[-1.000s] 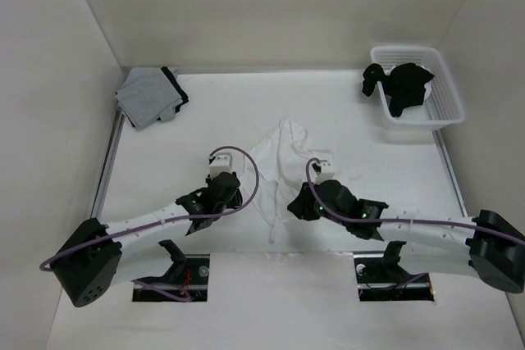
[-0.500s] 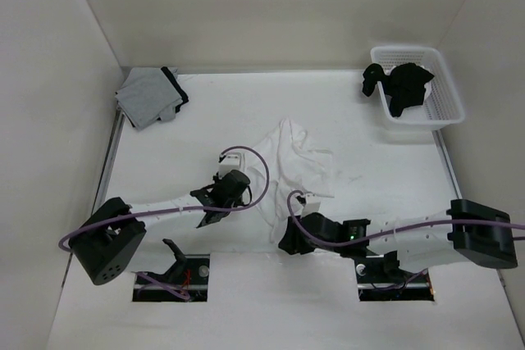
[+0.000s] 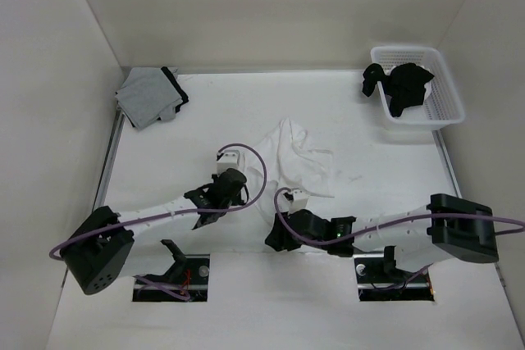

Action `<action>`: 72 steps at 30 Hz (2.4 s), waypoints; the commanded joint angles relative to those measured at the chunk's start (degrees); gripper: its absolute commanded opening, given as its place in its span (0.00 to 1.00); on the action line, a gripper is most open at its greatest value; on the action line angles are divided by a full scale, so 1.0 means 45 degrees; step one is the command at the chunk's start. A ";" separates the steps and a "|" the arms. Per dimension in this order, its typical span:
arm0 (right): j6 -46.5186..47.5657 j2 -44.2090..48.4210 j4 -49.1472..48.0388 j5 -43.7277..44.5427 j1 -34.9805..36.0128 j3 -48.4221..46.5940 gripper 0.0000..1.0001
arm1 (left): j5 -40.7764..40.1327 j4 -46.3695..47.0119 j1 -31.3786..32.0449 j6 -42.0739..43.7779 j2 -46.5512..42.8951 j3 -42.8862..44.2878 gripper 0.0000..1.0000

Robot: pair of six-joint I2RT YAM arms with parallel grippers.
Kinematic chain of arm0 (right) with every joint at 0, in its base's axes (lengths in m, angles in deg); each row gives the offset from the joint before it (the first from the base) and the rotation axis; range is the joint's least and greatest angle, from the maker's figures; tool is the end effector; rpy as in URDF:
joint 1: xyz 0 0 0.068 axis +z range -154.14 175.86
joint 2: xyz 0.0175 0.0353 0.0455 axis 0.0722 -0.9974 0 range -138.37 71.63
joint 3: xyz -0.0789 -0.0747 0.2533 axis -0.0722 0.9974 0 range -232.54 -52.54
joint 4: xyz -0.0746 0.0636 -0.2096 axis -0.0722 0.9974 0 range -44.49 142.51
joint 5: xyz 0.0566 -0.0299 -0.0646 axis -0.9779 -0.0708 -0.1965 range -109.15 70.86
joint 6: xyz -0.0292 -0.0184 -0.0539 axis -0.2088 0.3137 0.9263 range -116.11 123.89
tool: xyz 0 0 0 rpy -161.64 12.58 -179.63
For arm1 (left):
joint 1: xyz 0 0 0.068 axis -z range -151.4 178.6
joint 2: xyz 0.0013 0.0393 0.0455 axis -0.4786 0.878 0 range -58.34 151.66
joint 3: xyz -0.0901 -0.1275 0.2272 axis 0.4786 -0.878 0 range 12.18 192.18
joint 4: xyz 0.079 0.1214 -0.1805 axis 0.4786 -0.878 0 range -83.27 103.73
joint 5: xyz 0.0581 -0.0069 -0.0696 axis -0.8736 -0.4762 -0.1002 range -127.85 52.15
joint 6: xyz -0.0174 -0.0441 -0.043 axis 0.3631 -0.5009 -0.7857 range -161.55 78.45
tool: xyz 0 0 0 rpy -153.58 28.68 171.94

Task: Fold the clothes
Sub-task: Flatten the tank top out

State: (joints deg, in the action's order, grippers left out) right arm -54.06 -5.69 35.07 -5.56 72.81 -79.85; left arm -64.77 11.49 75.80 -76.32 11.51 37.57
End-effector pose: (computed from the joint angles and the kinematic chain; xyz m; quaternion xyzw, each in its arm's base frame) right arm 0.0651 0.2295 0.1717 -0.0986 0.8944 0.3496 0.2610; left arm 0.1543 -0.1336 0.1719 0.0125 0.9079 -0.0720 0.4128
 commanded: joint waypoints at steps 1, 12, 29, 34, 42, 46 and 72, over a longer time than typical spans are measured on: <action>0.0398 -0.0648 -0.0903 0.0087 -0.0059 -0.0669 0.46 | 0.0765 0.0029 -0.0322 -0.0204 -0.1007 0.0140 0.02; 0.1393 -0.0205 -0.1178 0.1296 -0.0079 -0.1178 0.00 | 0.3187 -0.0594 -0.1963 -0.0731 -0.3564 0.0236 0.01; 0.6018 0.9349 0.5598 0.2997 0.0370 -0.7496 0.00 | 0.3092 -0.3389 -0.1496 -0.0713 -0.7962 0.8745 0.00; 0.6843 0.8766 0.6654 0.2939 0.0390 -1.0548 0.00 | 0.3032 -0.3584 -0.1378 -0.0595 -0.7631 1.1093 0.01; 0.6531 0.8472 0.6402 0.3348 0.0332 -0.9694 0.00 | 0.2096 -0.3527 -0.2197 0.0048 -0.7456 0.9832 0.02; 0.6200 0.7030 0.5779 0.1306 -0.2997 -0.8583 0.00 | 0.2560 -0.1424 -0.3501 -0.0164 -0.5742 0.6789 0.03; 0.3720 -0.4115 0.0314 -0.4583 -1.2815 -0.9531 0.16 | 0.2548 0.2510 -0.6265 -0.0928 0.2982 0.5209 0.21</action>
State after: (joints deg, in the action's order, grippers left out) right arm -36.22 -34.82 47.09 -26.72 12.13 -135.02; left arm -45.77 18.77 41.13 -81.83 34.20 74.99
